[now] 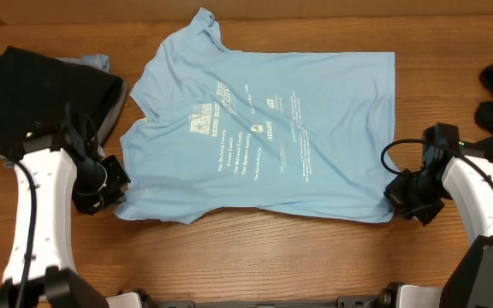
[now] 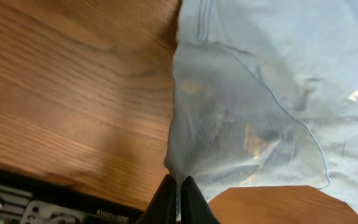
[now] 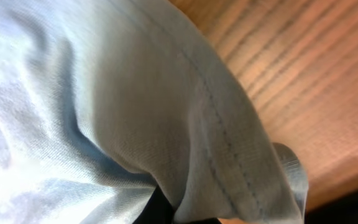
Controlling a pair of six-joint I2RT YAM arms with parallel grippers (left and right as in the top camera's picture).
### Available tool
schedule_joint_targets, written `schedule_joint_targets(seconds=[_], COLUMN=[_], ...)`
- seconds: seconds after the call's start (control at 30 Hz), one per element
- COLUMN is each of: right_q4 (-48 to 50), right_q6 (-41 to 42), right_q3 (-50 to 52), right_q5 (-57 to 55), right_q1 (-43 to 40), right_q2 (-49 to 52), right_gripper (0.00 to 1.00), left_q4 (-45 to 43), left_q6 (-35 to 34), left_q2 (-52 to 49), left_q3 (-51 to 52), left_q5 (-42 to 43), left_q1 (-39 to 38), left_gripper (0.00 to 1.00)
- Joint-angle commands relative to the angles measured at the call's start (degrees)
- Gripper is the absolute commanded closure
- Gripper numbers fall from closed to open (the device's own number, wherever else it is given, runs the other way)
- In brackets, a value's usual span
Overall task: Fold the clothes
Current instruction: 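Lift the bottom edge with both grippers and fold it upward toward the collar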
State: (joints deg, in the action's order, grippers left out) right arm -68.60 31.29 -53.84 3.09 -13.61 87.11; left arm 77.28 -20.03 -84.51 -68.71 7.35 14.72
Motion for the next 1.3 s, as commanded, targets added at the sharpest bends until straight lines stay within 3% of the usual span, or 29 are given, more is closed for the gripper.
schedule_joint_targets(seconds=[0.0,0.27,0.6,0.93,1.27], right_q4=[-1.2,-6.1,-12.8,-14.9,-11.5], right_q6=[-1.4,-2.6,-2.2,-2.2,-3.1], right_q3=[-1.6,-4.6,-9.2,-13.7,-13.7], right_q5=[-2.2,-2.5,-7.4,-9.0,-9.1], right_q1=[-2.9,-6.9,-6.9,-6.9,-6.9], right_q2=[-0.1,-5.6,-8.8,-8.7,-5.5], right_gripper=[0.96,0.96,0.96,0.96,0.96], left_q4=[1.7,5.1,10.4,5.5,-2.9], left_q6=[-1.4,-1.9,-1.8,-2.1,-2.3], left_q2=[5.8,14.6,16.9,16.0,10.3], left_q3=[-1.4,-1.4,-1.5,-9.2,-10.0], left_q5=[0.1,-0.5,-0.5,1.5,1.9], left_q1=[-0.1,-0.1,-0.1,-0.1,-1.6], left_gripper=[0.96,0.96,0.96,0.96,0.96])
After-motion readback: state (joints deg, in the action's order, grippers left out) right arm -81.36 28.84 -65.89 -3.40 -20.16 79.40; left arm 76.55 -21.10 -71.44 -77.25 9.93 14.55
